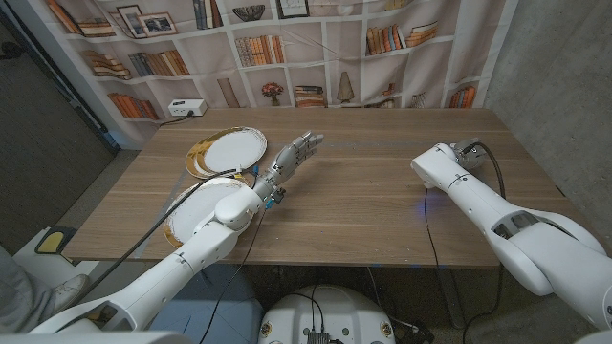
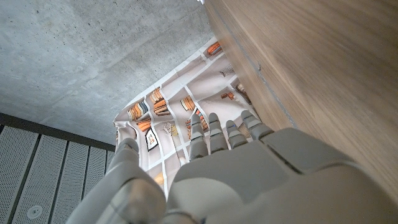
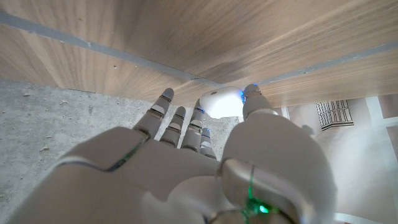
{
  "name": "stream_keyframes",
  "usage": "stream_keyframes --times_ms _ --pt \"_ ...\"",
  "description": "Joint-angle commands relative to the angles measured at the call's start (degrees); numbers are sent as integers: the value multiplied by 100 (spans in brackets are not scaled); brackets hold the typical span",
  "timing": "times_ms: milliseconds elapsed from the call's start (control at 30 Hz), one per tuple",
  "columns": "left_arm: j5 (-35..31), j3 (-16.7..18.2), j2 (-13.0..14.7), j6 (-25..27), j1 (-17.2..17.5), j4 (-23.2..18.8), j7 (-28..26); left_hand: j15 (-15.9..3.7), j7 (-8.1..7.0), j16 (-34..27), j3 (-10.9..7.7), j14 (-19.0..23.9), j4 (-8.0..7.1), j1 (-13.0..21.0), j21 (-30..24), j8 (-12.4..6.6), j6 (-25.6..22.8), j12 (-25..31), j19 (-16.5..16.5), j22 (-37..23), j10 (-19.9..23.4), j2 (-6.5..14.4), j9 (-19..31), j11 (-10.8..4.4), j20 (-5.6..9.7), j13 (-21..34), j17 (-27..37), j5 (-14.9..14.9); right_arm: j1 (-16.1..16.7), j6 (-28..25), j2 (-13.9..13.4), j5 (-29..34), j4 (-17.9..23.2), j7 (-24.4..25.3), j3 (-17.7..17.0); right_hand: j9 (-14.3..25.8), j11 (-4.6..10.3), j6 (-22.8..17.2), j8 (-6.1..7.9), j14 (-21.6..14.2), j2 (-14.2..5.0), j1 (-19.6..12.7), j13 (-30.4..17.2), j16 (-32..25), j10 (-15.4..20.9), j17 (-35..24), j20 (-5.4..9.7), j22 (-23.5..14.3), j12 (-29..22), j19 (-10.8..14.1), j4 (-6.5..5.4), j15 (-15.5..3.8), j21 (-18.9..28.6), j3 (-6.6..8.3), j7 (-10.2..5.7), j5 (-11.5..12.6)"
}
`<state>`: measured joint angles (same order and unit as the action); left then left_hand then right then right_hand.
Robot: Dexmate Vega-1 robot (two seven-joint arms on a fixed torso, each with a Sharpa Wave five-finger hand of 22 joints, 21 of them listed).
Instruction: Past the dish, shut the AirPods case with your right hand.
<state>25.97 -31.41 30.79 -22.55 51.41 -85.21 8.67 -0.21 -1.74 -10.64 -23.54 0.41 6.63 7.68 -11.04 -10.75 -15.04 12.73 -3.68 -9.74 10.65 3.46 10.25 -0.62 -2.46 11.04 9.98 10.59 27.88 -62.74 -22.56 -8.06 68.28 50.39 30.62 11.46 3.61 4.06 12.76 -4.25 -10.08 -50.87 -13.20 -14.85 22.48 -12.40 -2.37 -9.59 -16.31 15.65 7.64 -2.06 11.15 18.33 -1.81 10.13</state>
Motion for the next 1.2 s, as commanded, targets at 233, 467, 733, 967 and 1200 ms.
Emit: stream_keyframes --times_ms 233,467,733,967,1200 --pt "38 4 -115 -268 -42 249 124 -62 12 3 -12 61 12 -39 -4 -28 -28 27 -13 -24 84 32 19 12 7 33 17 1 429 -129 -167 129 1016 21 -109 -5 361 -111 28 -113 57 21 -14 -37 473 4 -162 -6 -30 148 -15 -245 16 7 24 6" --pt "77 29 -123 -329 -50 311 167 -136 29 -2 -15 87 14 -39 -17 -34 -54 29 -52 -24 100 33 19 21 75 33 15 2 576 -69 -192 244 1281 49 -74 -7 350 -187 39 -135 59 29 -19 -42 531 9 -309 -6 -41 166 -23 -179 9 -5 59 6" --pt "105 36 -153 -405 -102 393 244 -142 33 0 -16 93 15 -40 -14 -31 -57 28 -51 -24 103 32 19 18 76 33 15 2 731 -80 -234 348 1583 39 -65 -9 343 -246 42 -185 81 37 -26 -54 620 16 -358 -6 -66 174 -21 -210 0 -22 91 6" --pt "178 65 -78 -304 -51 174 262 -139 37 4 -17 87 16 -41 -9 -29 -57 26 -43 -24 103 32 19 20 69 33 14 1 928 -125 -335 402 2010 -18 -104 -10 342 -282 42 -189 90 52 -27 -52 648 20 -373 -6 -69 159 -27 -205 -12 -38 110 5" --pt "83 137 68 -267 75 -124 121 -116 51 13 -18 71 14 -45 -5 -21 -43 23 -33 -24 103 33 20 25 63 33 14 1 1110 -205 -405 454 2420 -43 -187 -12 338 -290 30 -193 103 68 -28 -49 660 24 -384 -7 -64 145 -31 -187 -21 -55 118 4"
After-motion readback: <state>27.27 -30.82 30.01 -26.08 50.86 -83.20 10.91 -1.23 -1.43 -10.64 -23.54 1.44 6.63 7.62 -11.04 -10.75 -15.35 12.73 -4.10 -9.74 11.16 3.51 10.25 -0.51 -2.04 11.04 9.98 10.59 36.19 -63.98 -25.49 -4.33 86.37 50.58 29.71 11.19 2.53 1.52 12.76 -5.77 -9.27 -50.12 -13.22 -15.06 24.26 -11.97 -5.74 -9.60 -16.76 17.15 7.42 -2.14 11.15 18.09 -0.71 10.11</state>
